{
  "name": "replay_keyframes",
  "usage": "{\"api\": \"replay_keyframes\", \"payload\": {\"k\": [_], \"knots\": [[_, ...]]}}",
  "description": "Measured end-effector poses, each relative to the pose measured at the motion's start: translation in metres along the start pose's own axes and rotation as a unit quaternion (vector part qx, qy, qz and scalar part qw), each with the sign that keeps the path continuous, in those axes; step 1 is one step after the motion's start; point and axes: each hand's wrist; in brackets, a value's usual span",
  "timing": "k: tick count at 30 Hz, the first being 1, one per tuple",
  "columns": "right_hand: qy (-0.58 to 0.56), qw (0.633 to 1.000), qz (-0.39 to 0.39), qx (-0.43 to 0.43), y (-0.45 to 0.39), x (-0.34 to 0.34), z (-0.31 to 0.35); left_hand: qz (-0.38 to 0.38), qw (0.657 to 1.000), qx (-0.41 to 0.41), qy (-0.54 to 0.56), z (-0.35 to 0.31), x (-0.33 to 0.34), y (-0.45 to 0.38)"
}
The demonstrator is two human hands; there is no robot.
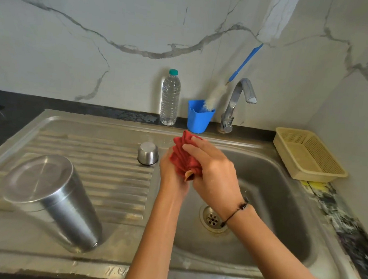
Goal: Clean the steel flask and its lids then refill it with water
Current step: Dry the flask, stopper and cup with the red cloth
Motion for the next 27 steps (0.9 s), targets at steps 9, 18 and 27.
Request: {"api": "replay_keyframes", "payload": {"k": [9,18,27], "knots": [[0.009,0.982,0.149,0.117,-0.017,-0.014,-0.014,-0.031,0.988,0.052,-0.140,0.010,0.004,0.004],[-0.188,0.956,0.088,0.209,-0.010,-0.022,-0.011,-0.062,0.995,0.036,-0.062,0.002,-0.004,-0.006],[-0.010,0.991,0.082,0.102,-0.004,-0.006,-0.001,-0.040,0.999,0.010,-0.032,0.002,-0.007,-0.002]]}}
Point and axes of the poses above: each hand's wrist, its own y-axis away from the middle knuckle, its own x-axis out of the palm, z = x × y, and after that the axes turned 14 degrees about x, right-handed
